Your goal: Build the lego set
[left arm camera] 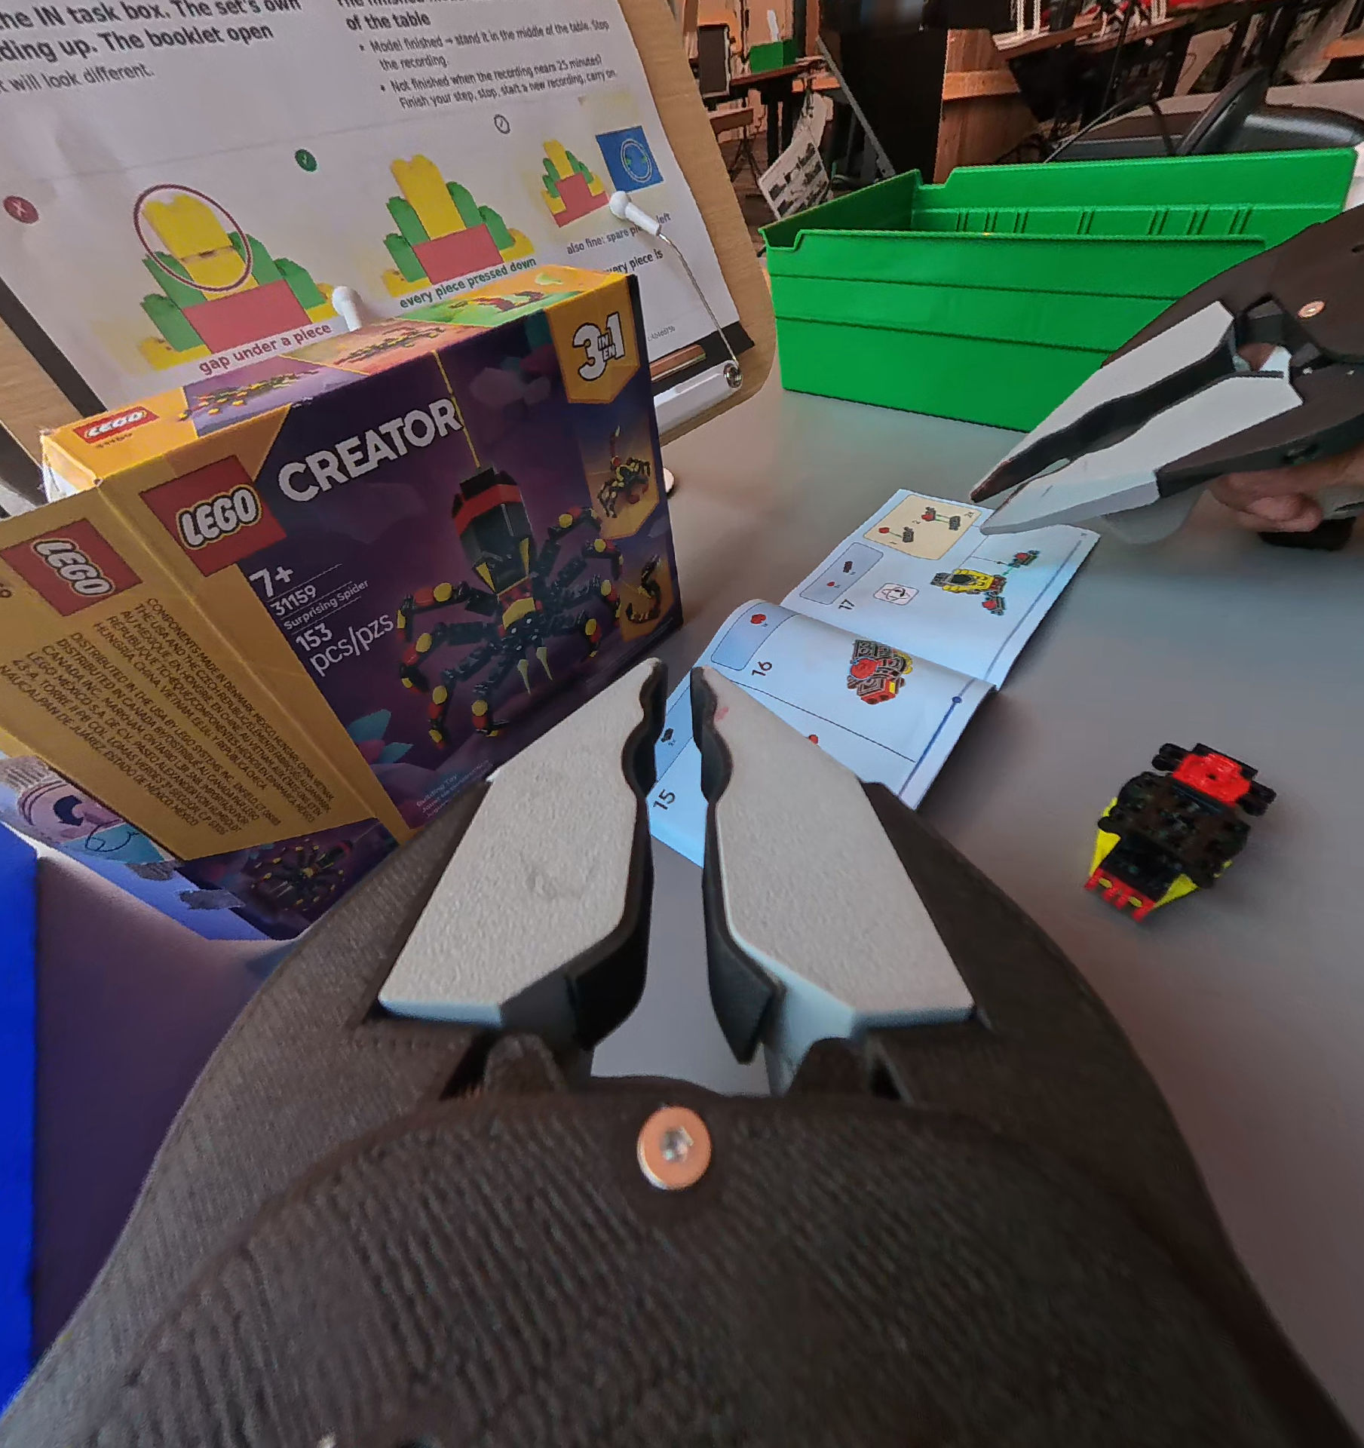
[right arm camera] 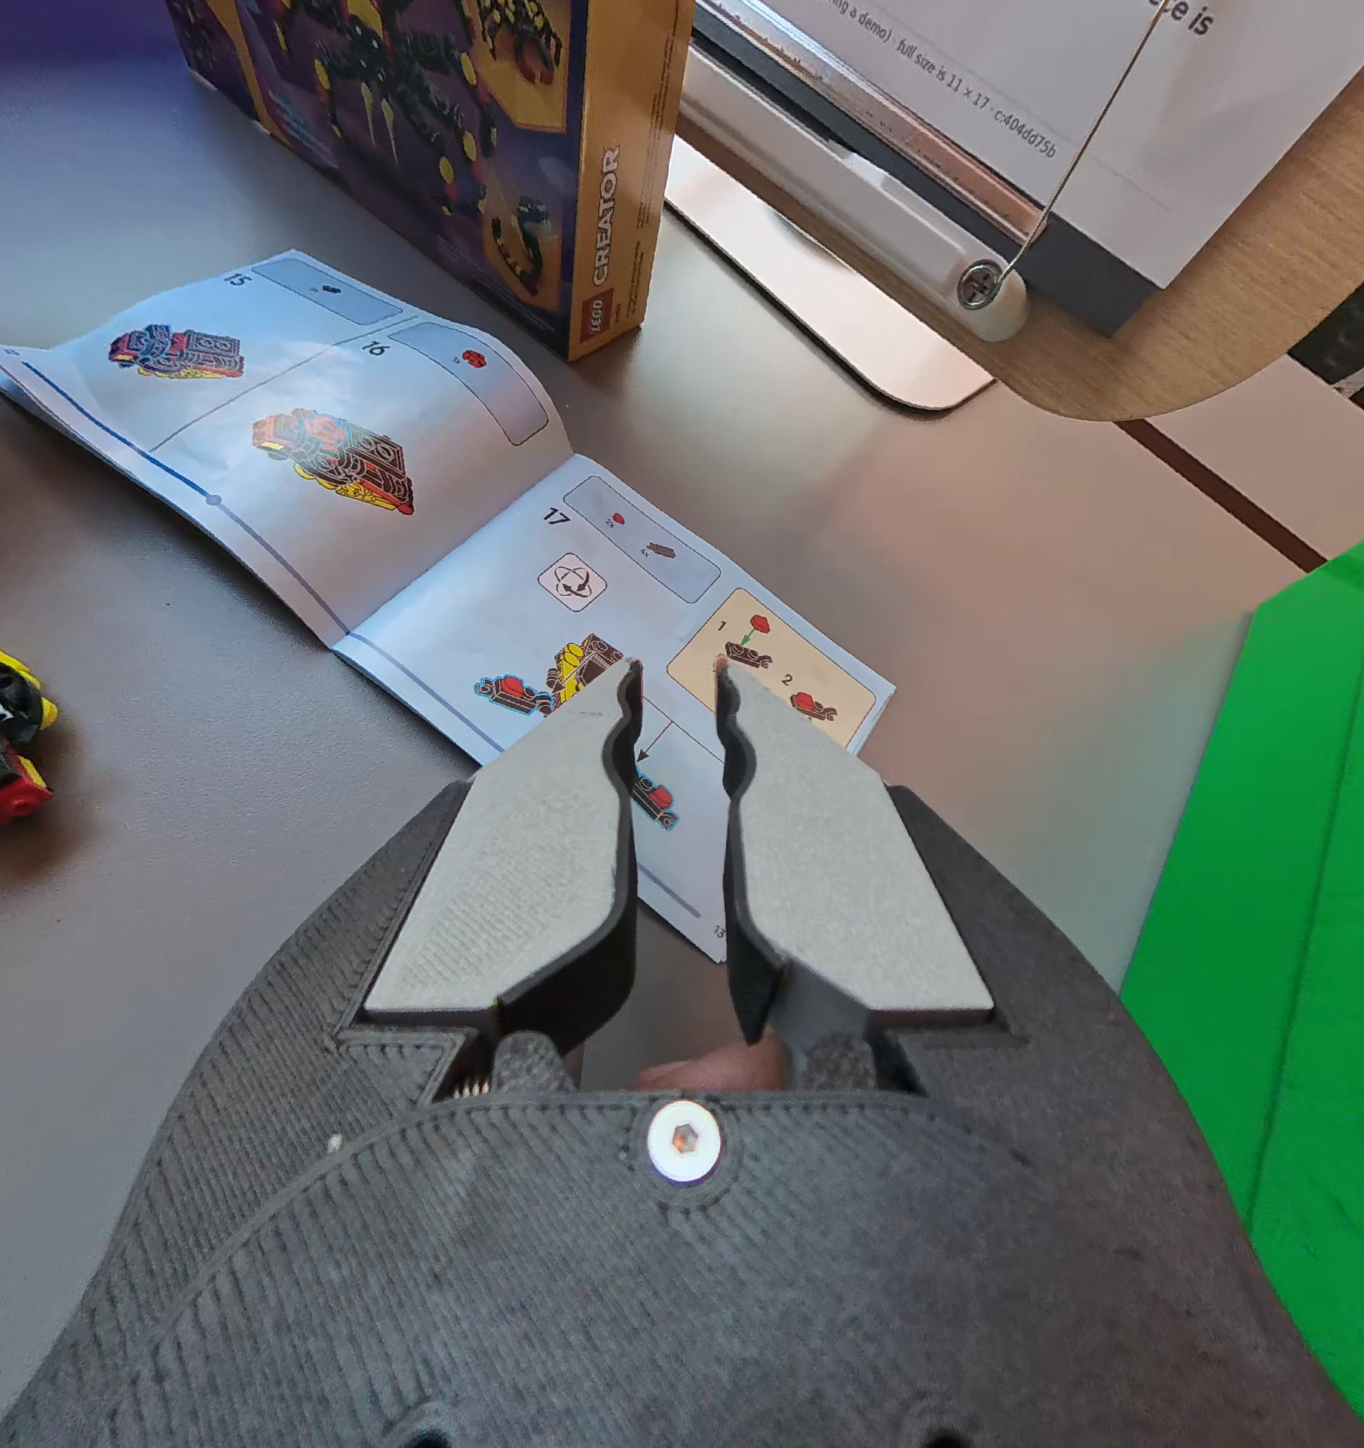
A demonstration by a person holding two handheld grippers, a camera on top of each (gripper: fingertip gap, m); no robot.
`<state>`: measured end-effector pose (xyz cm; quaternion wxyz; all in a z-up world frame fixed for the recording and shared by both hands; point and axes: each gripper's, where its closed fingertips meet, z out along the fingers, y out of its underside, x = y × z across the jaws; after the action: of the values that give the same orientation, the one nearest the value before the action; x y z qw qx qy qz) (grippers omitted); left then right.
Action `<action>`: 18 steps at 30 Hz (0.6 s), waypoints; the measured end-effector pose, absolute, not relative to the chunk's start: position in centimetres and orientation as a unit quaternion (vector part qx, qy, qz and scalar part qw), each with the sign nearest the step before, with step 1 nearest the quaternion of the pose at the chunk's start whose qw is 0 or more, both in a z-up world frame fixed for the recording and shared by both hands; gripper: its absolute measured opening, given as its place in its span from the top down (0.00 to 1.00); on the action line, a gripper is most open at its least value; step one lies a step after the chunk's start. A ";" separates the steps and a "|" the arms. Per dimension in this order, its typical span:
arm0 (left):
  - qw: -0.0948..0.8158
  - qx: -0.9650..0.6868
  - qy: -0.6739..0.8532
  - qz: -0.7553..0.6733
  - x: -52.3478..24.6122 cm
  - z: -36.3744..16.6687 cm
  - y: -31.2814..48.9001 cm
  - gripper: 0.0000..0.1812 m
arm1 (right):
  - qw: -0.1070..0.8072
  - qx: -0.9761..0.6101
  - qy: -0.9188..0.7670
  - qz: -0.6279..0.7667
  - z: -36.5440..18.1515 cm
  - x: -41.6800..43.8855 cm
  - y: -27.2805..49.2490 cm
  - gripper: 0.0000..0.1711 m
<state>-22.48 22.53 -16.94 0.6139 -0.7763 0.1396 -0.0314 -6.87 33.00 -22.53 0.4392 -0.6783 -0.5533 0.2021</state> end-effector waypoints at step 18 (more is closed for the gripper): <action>0.611 -0.773 0.172 0.009 -22.0 -17.0 22.5 0.98 | 0.444 -0.669 -0.561 0.199 -22.5 -7.0 32.8 0.78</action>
<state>-22.04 22.45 -17.03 0.6110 -0.7726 0.1721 0.0089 -7.01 32.75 -22.46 0.4440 -0.6693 -0.5614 0.1993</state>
